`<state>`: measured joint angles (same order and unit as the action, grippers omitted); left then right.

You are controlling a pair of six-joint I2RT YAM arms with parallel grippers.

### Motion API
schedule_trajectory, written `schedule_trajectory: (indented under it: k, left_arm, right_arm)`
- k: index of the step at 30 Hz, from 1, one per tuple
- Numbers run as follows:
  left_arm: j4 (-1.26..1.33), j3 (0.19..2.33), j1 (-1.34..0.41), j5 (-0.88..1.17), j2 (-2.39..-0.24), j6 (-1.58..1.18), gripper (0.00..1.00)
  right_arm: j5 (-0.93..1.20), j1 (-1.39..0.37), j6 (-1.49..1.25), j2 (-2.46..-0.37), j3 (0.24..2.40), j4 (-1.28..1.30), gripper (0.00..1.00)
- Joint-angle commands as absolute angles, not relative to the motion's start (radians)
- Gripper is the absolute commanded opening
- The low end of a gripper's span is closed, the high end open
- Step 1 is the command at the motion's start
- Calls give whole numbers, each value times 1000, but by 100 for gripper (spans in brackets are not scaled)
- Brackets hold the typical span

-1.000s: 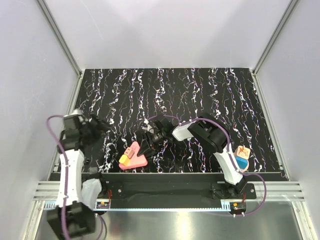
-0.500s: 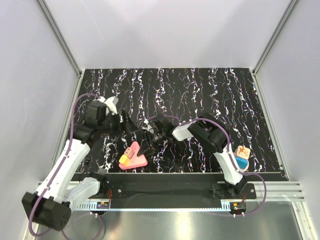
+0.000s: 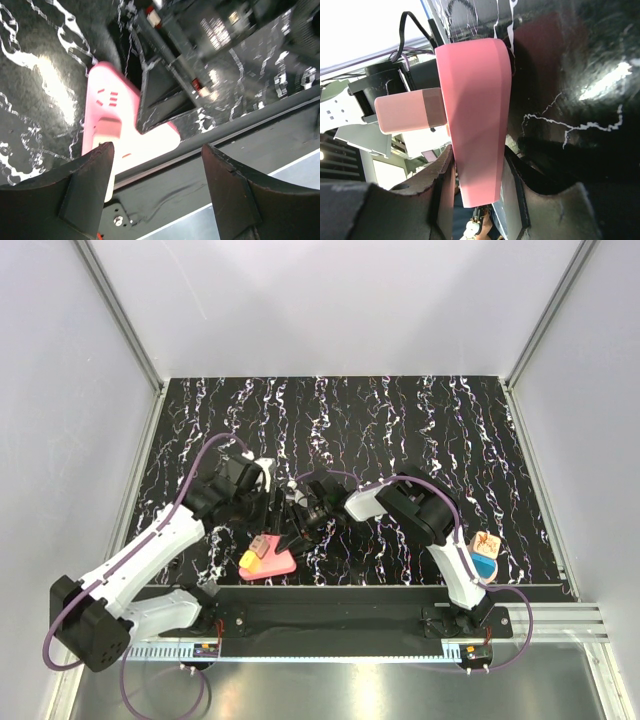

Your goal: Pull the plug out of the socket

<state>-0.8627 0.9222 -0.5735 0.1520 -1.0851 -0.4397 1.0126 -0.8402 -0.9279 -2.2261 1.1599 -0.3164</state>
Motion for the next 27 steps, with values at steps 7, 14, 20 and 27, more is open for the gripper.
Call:
schedule_trajectory:
  k: [7,14,20,27]
  left_arm:
    - [-893,916,-614,63,-1057,-410,73]
    - [-858,890,-617,90,-1083,-443,64]
    - [-805,842,-620,91,-1094,-480,56]
    - [-796,831,-633,89,-1137,-469,59]
  right_arm:
    - [939,-801,-812,-2260,1137,-129,0]
    - [953,-766,-758,-2241,1118,-104,0]
    - [971,-746,-741,-2232,1108,-98,0]
    - [973,-744,-741,-2237,1106,-97,0]
